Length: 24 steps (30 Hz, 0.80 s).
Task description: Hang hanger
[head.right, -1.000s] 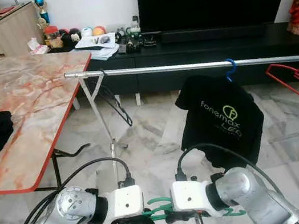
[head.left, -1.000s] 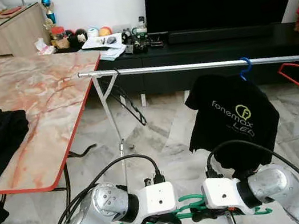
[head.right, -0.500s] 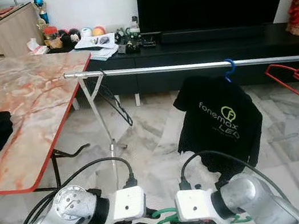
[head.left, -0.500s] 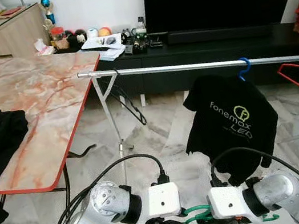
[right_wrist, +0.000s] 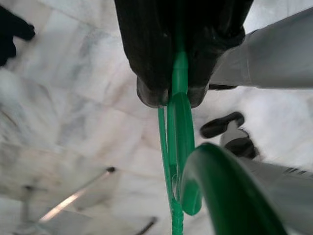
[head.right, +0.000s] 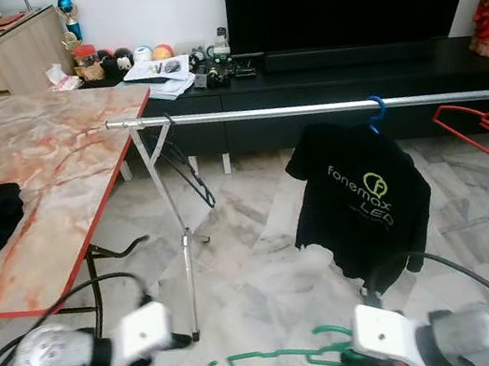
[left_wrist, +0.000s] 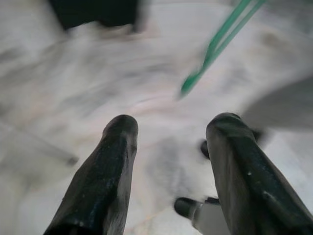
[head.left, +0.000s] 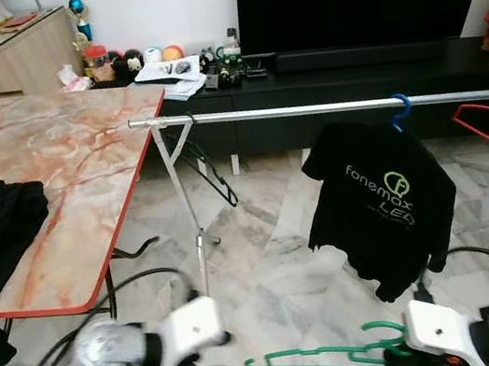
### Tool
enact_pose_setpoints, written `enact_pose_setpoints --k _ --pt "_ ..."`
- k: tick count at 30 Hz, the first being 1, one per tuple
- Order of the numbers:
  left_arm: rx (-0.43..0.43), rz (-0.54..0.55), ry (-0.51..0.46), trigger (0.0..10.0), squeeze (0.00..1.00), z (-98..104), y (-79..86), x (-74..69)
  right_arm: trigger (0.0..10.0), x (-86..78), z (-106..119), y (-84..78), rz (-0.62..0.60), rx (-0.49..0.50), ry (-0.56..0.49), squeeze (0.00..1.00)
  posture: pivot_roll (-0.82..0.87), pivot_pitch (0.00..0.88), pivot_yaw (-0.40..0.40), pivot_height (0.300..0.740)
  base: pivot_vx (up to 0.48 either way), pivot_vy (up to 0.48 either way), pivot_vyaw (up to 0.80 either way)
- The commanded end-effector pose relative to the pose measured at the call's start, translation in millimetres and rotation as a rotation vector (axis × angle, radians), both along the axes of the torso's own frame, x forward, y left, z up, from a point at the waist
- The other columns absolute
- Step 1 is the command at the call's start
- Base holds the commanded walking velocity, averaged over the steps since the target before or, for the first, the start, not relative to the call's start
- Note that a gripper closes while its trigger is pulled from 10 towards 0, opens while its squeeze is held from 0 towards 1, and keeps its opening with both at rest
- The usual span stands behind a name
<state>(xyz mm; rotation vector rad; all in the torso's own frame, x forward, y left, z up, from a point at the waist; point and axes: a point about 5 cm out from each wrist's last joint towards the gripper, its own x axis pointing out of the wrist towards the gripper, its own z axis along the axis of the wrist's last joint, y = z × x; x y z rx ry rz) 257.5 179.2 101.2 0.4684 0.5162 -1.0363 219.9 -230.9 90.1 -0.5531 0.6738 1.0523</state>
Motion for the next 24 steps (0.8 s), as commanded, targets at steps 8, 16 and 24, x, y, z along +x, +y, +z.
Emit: enact_pose_setpoints --k 8,16,24 --pt "0.096 0.674 0.165 10.0 0.0 -99 59.9 -26.6 0.0 12.7 -5 -16.5 -0.683 0.259 -0.163 0.0 -0.01 0.01 -0.005 0.74 0.0 0.0 0.0" --pt "0.247 0.981 0.328 10.0 0.0 -161 72.6 -76.5 0.0 10.0 -31 -26.5 -1.222 0.402 -0.247 0.0 -0.02 0.0 0.015 0.74 0.0 0.0 0.0" --pt "0.169 1.207 0.46 10.0 0.0 -189 57.9 -111.0 10.0 26.8 -15 -16.6 -1.386 0.632 -0.35 0.0 -0.01 0.0 0.012 0.74 0.0 0.0 0.0"
